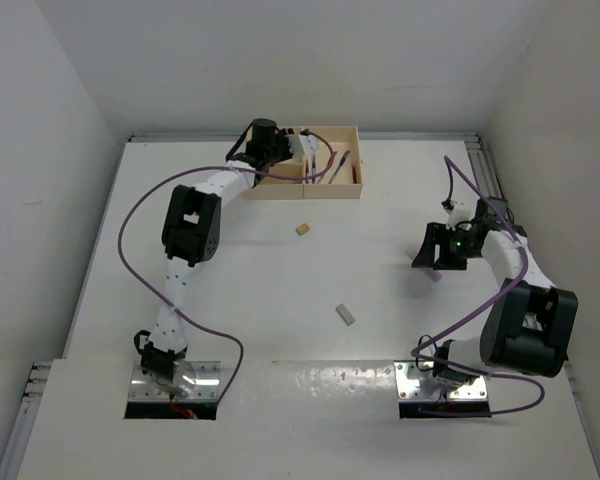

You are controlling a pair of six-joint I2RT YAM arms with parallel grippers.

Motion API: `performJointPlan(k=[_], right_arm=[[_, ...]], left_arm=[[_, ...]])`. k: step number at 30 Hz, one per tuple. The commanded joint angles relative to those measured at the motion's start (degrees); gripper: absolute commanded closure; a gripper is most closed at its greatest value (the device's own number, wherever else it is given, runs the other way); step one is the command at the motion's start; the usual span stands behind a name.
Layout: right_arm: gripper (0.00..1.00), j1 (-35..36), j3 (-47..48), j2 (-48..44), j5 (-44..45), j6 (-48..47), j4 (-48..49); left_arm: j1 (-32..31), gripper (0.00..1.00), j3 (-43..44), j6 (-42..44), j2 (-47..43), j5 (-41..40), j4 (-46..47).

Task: Sort the stationery into containers
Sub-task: Place the stationery into the container, then grab a piece of stationery with the right arm

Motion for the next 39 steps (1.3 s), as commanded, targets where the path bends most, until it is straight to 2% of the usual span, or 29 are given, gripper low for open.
performJointPlan(k=[1,2,3,4,7,10,14,17,22,26,29,33,39], right_arm=[[0.36,-0.7,-0.3,-0.3,0.0,-0.9,0.9],[0.35,-0.8,-0.4,-0.3,-0.1,-0.9,1.0],[0.35,-0.8,-0.4,-0.3,0.3,-1.1,1.0],[0.35,-0.8,-0.4,-0.3,0.5,-1.3,1.0],[0.36,-0.8,-0.2,-0.2,0.9,-2.2,1.1],[0.37,-0.8,0.7,0.5,1.9,-3.9,1.0],[0.38,-0.2,3.2,2.8,5.7,-8.2,-0.8],[0.39,0.7,4.5,5.1,8.6,-10.6,-1.9],[0.39,2.4,4.5,6.7,11.9,-11.8,0.2],[0.39,4.6,4.8,8.5,14.5,-12.2,2.4],[0.39,6.1,5.5,10.6,17.0,-12.1,5.2],[0.4,7.9,7.6,14.7,20.1,-11.7,7.4],[0.45,9.1,7.8,18.5,24.1,-13.1,9.3]], left_arm=[[1.0,0.65,5.6,-0.9,1.0,-1.1,6.3],[1.1,0.56,6.0,-1.4,1.6,-1.2,6.4],[1.3,0.41,6.1,-3.4,1.6,-1.4,7.7],[1.4,0.33,6.2,-4.4,1.6,-1.6,8.2],[1.6,0.22,7.5,-7.5,0.7,-0.8,8.5],[1.6,0.19,9.5,-10.2,-2.4,0.5,7.8],[1.6,0.17,9.5,-19.3,-9.3,1.4,5.2],[1.5,0.17,3.3,-24.1,-17.9,5.0,1.2],[1.6,0.18,-17.9,-28.2,-35.1,10.3,-1.8],[2.5,0.19,-30.2,-30.9,-44.7,12.9,-4.3],[2.9,0.21,-36.7,-29.5,-50.4,16.0,-6.5],[3.3,0.23,-39.9,-30.0,-55.0,18.6,-11.0],[5.9,0.24,-45.4,-41.1,-61.4,24.4,-11.9]])
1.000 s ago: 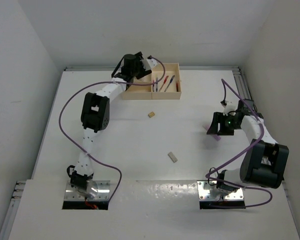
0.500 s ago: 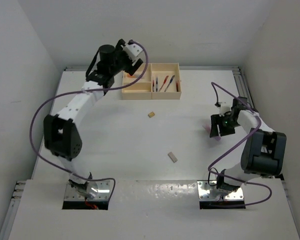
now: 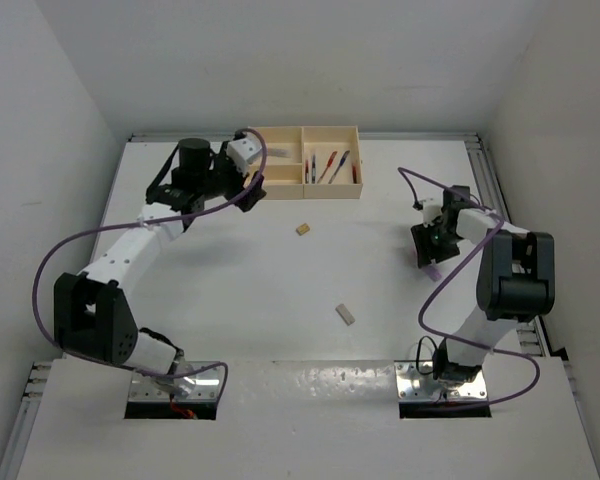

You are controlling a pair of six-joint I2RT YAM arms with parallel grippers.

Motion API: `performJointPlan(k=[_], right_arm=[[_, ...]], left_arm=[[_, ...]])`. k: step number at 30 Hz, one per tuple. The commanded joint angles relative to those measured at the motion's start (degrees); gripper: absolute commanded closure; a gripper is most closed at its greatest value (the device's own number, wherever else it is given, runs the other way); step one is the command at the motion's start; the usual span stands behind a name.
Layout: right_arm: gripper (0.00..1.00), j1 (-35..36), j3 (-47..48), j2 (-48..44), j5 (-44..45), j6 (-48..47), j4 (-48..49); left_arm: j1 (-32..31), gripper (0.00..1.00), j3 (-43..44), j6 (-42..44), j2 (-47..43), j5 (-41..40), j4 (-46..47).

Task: Sort the stationery into containers
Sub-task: Grab a piece of stationery with the right arm

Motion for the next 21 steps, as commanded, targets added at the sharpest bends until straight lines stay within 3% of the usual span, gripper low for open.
performJointPlan(k=[1,7,9,12,16,21], right_arm=[[0.5,0.4,0.8,0.9,3.5,-1.8,2.5],[0.7,0.5,-0.2,1.4,2.5,-1.8,2.4],[0.82,0.7,-0.3,1.4,2.0,-1.7,2.0],[0.93,1.2,2.5,-0.7,-3.8,1.2,-1.8],[0.99,5.9,7.6,-7.0,-19.8,10.4,-4.3],[1.0,16.4,9.2,-15.7,-25.0,24.4,2.9]], left_arm=[[2.5,0.24,-2.4,-11.0,-7.2,6.7,1.1],[4.1,0.24,-9.6,-22.9,-11.9,11.4,5.5],[4.5,0.24,-11.0,-25.5,-12.8,12.4,7.4],[4.6,0.24,-14.4,-29.2,-13.2,13.8,8.7],[4.7,0.22,-18.4,-38.8,-12.7,12.5,9.4],[4.2,0.22,-18.0,-51.6,-10.7,11.0,14.8]])
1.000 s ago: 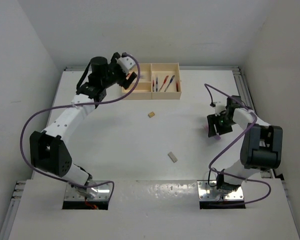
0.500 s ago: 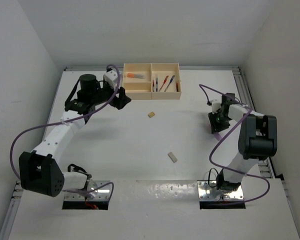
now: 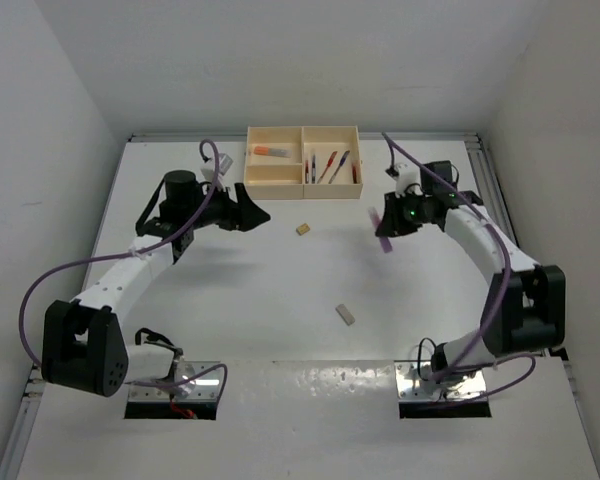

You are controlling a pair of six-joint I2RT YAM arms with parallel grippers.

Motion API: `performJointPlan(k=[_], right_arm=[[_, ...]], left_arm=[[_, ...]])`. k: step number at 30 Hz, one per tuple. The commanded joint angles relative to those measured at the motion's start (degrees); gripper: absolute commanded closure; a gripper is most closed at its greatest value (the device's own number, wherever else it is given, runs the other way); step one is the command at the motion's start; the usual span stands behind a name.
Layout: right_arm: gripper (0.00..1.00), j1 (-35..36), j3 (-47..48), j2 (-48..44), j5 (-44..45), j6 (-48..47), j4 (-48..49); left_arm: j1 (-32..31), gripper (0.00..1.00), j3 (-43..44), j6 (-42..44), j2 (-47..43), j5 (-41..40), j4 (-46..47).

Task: Sort the stationery into containers
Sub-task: Grab a piece of stationery with the right arm, then pass the stationery from the right arm to the left

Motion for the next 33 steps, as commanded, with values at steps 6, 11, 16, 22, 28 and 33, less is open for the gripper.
performJointPlan(k=[6,11,16,22,28,33], right_arm=[[1.0,13.4,9.6,-4.3,-8.0,20.0,5.8],[1.0,19.4,14.9,-2.0,-1.8,20.2,5.9],[1.0,23.7,18.4,0.4,2.3,19.7,6.0],[1.0,27.1,20.0,1.6,3.8,19.7,6.7],[1.0,29.1,22.6,3.8,3.8,19.8,7.0],[1.0,30.0,24.1,4.9,3.6,19.7,6.9]], left_arm=[[-2.1,0.24,4.9,-14.4,3.8,0.1,7.2],[-4.6,0.23,7.9,-16.1,6.0,-0.7,7.3],[-6.1,0.24,10.0,-17.6,7.4,-1.3,7.3],[-7.5,0.25,11.0,-17.7,8.3,-2.2,7.2],[-9.8,0.26,11.6,-17.7,9.3,-2.5,8.0],[-9.9,0.27,12.3,-18.4,9.8,-2.0,8.6]])
